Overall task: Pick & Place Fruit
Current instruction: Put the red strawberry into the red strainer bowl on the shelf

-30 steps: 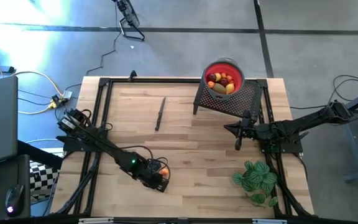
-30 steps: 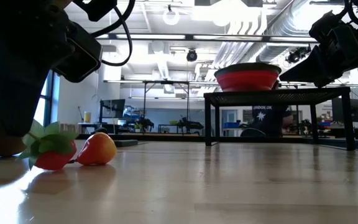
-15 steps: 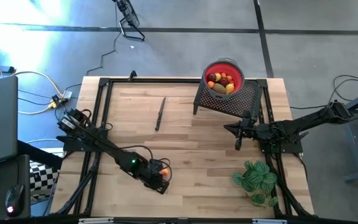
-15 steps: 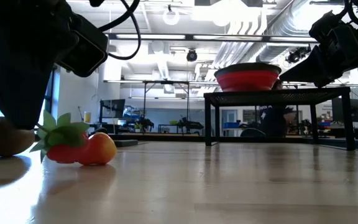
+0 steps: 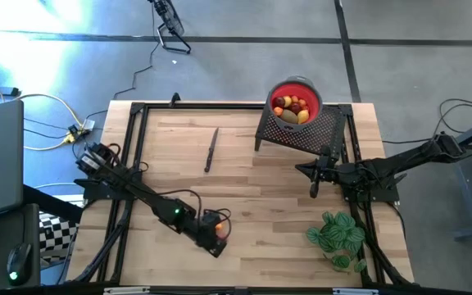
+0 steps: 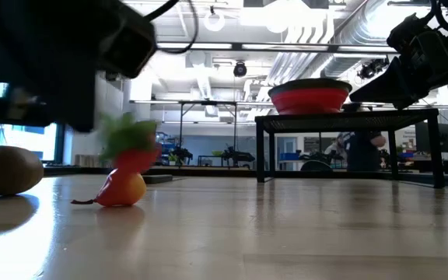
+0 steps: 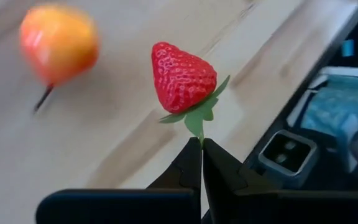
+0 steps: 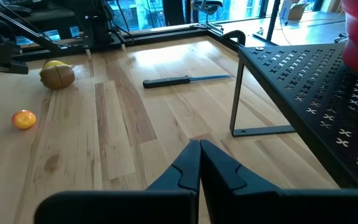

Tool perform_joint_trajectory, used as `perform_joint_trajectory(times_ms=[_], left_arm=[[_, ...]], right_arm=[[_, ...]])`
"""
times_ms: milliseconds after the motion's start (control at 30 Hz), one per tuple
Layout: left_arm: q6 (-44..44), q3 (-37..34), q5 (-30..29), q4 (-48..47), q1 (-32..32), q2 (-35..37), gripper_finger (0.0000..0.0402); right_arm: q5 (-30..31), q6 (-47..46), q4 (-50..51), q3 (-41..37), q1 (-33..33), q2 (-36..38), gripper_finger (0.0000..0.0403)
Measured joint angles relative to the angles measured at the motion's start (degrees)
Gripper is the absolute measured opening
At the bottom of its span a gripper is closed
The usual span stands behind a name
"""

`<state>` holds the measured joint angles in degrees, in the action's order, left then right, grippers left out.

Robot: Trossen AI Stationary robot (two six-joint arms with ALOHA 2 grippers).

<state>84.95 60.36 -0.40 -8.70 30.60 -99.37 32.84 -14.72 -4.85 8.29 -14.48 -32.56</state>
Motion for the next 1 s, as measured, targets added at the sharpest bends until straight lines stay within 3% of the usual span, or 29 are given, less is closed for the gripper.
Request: perform_joint_trajectory(times_ms=[500,1000], left_arm=[[-20.7,0.0,0.71,13.65,-8.95,0.0,0.0],[-38.4,0.0,7.76,16.14,-20.56,0.0,0.0]], right_arm=[[0.0,0.0,-0.01,0.0,0.0,0.0,0.0002],[0.11,1.34,0.08,-0.11,0.0,-0.02,0.0002]])
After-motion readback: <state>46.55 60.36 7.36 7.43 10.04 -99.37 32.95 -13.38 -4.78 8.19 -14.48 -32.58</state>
